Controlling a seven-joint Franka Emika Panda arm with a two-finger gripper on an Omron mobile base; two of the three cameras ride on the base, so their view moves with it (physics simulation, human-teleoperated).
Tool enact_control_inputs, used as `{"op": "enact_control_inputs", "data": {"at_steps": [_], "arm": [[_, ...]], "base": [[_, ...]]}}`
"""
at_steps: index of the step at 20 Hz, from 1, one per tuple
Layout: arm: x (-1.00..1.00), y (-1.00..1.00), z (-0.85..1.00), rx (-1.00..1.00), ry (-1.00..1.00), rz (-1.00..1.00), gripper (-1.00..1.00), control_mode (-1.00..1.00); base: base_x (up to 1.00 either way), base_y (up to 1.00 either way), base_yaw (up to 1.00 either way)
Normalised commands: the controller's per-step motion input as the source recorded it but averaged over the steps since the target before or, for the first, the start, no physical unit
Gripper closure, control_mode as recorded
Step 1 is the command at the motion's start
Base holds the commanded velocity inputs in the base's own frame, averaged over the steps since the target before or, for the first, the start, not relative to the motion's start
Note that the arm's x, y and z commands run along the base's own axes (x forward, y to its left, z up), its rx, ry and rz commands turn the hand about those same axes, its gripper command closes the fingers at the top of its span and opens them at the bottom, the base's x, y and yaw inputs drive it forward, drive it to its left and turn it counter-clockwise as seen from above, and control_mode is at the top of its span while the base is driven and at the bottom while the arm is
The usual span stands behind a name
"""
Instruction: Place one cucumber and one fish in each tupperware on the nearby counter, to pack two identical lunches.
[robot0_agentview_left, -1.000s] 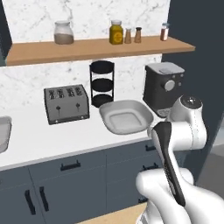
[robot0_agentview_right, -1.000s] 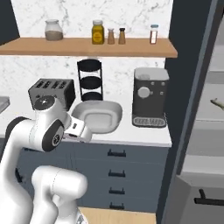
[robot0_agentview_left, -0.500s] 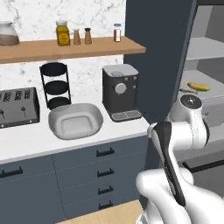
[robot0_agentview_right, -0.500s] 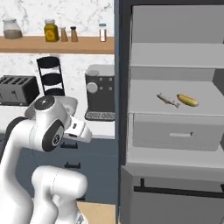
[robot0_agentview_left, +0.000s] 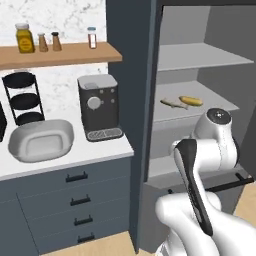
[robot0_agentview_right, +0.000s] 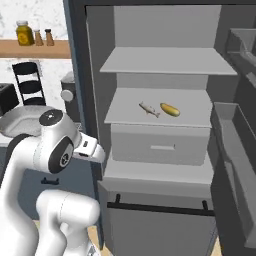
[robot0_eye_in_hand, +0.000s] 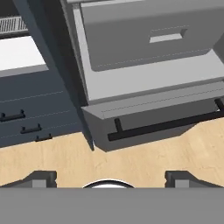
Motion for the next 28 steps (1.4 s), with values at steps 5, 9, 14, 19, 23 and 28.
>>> {"op": "enact_control_inputs", "data": {"at_steps": [5, 9, 14, 19, 23, 28], "arm": [[0.0, 0.0, 0.0, 0.0, 0.0, 0.0, -1.0, 1.0], [0.0, 0.0, 0.0, 0.0, 0.0, 0.0, -1.0, 1.0], [0.0, 0.0, 0.0, 0.0, 0.0, 0.0, -1.0, 1.0], [0.0, 0.0, 0.0, 0.0, 0.0, 0.0, -1.0, 1.0], [0.0, 0.0, 0.0, 0.0, 0.0, 0.0, -1.0, 1.0], [0.0, 0.0, 0.0, 0.0, 0.0, 0.0, -1.0, 1.0]], "base": [[0.31, -0.51, 0.03], [0.46, -0.08, 0.01], [0.51, -0.2, 0.02], [0.35, -0.51, 0.13], [0.34, -0.3, 0.08], [0.37, -0.13, -0.01]]}}
